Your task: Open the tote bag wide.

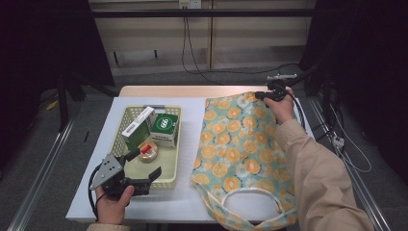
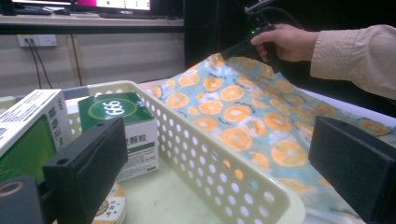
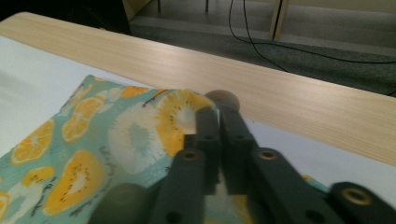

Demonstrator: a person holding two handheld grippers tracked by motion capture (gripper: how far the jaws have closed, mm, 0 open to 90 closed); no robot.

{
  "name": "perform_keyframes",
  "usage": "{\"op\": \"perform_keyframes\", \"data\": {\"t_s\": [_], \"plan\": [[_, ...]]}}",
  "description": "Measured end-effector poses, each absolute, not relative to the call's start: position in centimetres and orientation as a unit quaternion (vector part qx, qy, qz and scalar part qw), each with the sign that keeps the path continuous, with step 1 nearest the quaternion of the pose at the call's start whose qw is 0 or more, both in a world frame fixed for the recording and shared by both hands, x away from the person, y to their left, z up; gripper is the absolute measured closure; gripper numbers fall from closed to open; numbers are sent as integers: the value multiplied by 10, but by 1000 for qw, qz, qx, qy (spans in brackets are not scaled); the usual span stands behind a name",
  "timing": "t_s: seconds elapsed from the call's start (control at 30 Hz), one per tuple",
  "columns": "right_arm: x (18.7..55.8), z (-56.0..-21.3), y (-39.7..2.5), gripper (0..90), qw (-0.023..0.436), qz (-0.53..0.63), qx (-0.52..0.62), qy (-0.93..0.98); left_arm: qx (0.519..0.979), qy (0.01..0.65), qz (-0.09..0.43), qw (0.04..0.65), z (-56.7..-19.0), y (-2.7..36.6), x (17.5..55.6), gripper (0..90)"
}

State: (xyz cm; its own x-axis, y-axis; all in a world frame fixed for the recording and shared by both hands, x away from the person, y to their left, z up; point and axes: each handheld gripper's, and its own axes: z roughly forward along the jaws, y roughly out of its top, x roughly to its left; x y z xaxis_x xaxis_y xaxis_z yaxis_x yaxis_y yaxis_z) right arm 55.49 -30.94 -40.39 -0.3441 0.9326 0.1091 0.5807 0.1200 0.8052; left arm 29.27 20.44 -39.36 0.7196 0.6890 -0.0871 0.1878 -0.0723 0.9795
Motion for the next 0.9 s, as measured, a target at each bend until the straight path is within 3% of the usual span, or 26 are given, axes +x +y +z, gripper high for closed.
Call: {"op": "perform_keyframes", "data": {"t_s": [0.07,0.27,0.7,0.9], "plan": [[553,-406,-307,451,221,385,531,722,701,312,206,607,-394,204,292,46],[526,-408,-293,342,193,396,477,760,700,314,203,609,-394,204,292,46],[430,-408,-264,224,157,418,383,809,706,307,200,606,-395,199,291,46],[397,-415,-263,217,144,418,365,819,706,308,200,605,-395,198,291,46]]}}
